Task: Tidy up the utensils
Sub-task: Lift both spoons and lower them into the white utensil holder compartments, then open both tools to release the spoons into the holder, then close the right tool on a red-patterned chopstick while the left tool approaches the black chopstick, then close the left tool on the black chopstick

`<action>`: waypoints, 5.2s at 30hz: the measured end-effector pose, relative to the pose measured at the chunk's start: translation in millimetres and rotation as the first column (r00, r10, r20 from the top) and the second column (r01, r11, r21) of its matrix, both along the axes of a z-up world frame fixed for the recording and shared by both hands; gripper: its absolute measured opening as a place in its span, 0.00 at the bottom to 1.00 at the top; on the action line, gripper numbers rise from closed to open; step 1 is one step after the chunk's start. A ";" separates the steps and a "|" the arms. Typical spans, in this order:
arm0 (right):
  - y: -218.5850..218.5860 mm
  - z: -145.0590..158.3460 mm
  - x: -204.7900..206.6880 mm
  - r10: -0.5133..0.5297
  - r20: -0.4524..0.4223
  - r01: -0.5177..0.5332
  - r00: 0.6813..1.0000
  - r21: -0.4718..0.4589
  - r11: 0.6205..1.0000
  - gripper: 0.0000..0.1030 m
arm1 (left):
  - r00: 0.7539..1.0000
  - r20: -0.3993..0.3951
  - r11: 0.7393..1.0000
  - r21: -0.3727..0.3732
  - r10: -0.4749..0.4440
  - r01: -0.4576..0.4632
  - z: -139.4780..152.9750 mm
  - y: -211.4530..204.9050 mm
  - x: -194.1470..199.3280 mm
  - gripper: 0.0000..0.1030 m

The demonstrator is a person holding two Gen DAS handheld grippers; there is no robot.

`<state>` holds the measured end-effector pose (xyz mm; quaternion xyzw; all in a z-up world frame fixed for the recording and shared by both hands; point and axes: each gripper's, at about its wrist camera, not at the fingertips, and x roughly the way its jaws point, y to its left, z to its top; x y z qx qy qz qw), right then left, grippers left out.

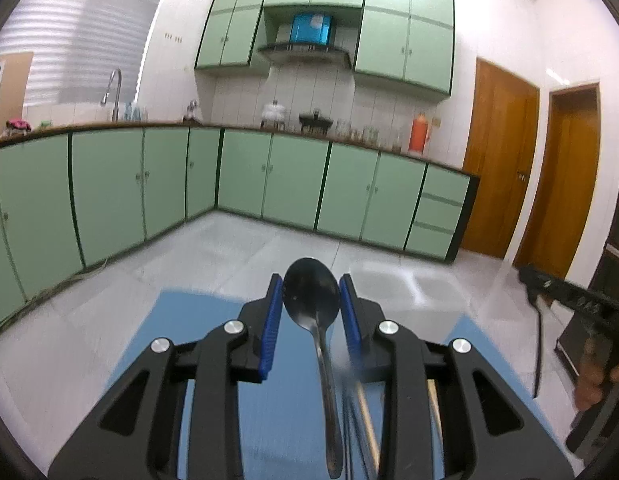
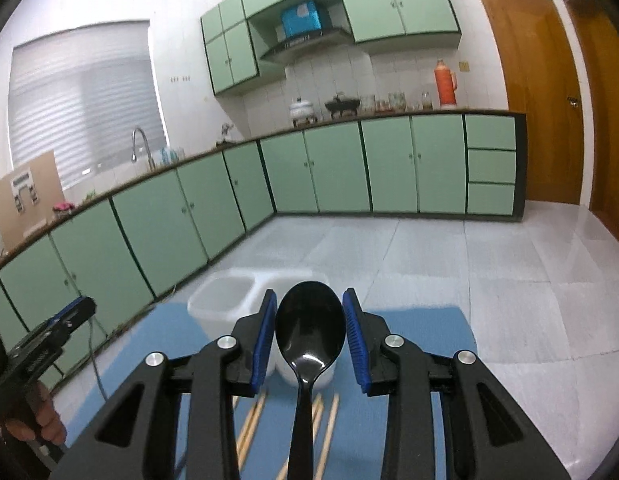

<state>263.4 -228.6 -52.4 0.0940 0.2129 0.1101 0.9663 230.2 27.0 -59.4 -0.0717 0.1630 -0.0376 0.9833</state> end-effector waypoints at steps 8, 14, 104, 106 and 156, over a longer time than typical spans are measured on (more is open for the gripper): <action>7.5 28.4 50.3 -0.013 0.105 0.007 0.994 0.057 0.998 0.33 | 0.990 0.141 0.999 -0.031 -0.022 0.026 58.0 -16.7 43.0 0.27; 18.0 39.7 88.8 -0.024 0.161 0.011 0.987 0.084 0.996 0.33 | 0.977 0.207 0.997 -0.052 -0.049 0.061 76.5 -43.6 88.0 0.27; 17.2 -136.0 -184.6 0.023 -0.403 -0.031 0.915 -0.013 0.999 0.26 | 0.906 -0.421 0.992 0.087 -0.045 0.089 -120.8 -17.9 -122.9 0.90; 18.1 -137.2 -185.8 0.026 -0.406 -0.035 0.914 -0.015 0.999 0.22 | 0.904 -0.425 0.992 0.089 -0.045 0.092 -121.5 -18.5 -123.7 0.90; 22.1 -145.6 -172.7 -0.028 -0.426 -0.003 0.905 -0.071 0.997 0.06 | 0.844 -0.533 0.989 0.080 -0.066 0.128 -142.9 -42.2 -95.8 0.17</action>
